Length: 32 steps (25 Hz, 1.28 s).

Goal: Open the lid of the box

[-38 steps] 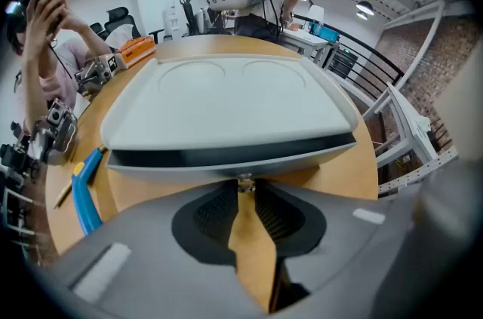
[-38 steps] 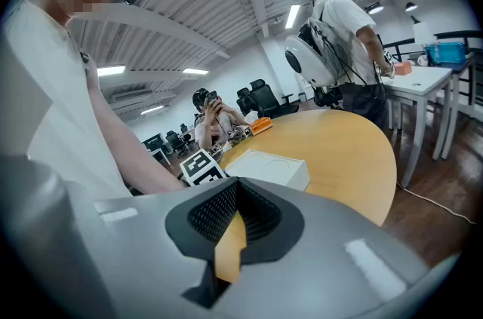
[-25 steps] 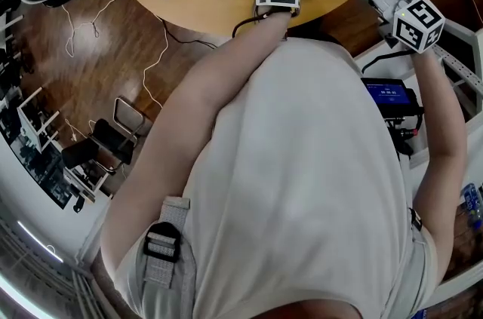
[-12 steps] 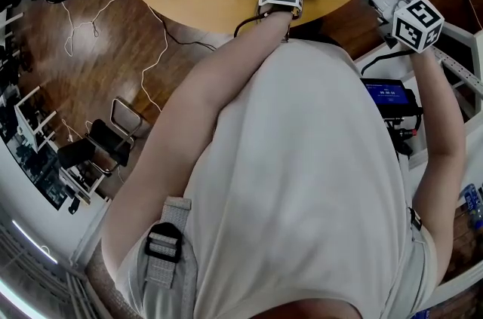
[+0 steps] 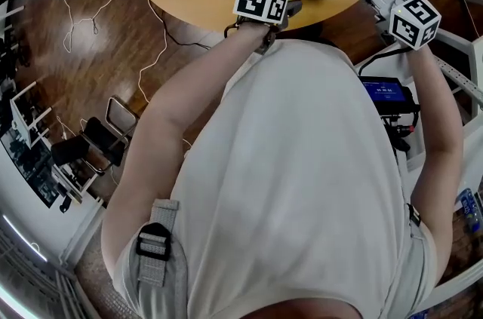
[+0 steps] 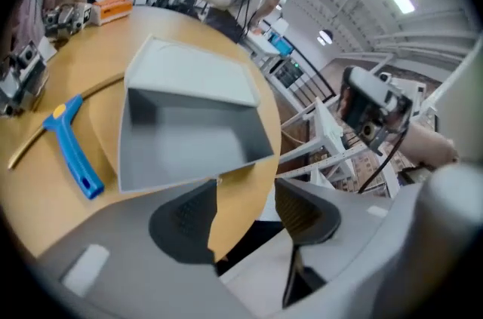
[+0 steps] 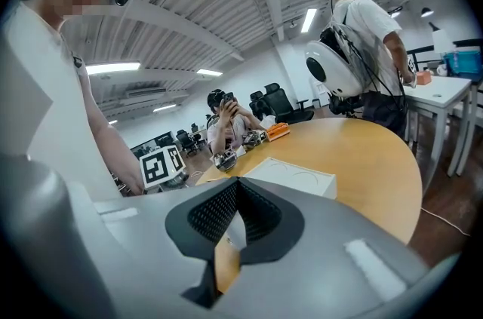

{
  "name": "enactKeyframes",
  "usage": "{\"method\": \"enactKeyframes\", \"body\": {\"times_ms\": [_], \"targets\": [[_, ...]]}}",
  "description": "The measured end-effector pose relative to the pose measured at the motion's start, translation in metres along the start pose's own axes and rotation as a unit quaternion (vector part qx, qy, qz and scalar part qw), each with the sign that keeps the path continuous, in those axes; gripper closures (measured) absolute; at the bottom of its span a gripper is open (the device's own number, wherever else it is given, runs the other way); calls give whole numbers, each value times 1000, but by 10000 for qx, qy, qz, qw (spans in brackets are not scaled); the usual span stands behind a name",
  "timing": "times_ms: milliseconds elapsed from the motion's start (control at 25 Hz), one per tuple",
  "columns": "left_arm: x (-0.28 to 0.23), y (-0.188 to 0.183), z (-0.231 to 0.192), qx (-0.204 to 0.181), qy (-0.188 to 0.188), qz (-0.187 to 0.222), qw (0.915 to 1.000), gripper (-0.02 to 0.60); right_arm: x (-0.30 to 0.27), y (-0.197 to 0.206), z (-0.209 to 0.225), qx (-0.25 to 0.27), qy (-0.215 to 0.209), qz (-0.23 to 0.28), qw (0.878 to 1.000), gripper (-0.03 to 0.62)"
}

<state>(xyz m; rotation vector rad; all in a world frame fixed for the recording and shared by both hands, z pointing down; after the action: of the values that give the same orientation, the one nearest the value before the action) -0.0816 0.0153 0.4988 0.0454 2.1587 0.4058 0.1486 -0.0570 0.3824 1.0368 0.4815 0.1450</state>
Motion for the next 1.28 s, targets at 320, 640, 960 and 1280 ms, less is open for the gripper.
{"method": "enactKeyframes", "body": {"times_ms": [320, 640, 960, 1280], "targets": [[85, -49, 20, -1595, 788, 2709, 9460, 534, -6, -26, -18, 331, -252, 165, 9990, 592], [139, -77, 31, -2199, 883, 3732, 8970, 580, -5, -46, -34, 551, -401, 471, 9966, 592], [150, -81, 37, -2308, 976, 3885, 8867, 581, -1, -55, -45, 873, -452, 527, 9938, 594], [150, -85, 34, -2273, 877, 3890, 8884, 581, -4, -57, -44, 864, -450, 610, 9934, 594]]}}
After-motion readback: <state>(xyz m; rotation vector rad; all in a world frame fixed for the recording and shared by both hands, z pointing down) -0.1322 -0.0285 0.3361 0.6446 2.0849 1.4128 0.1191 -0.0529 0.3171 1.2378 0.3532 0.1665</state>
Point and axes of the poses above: the fingertips, and each gripper's own axes: x backward along the fingers, z to its right, y out of its underside, the point moved 9 cm from there along x, backward along the fingers, and after that the axes turned 2 degrees about z, right-handed, at the moved point
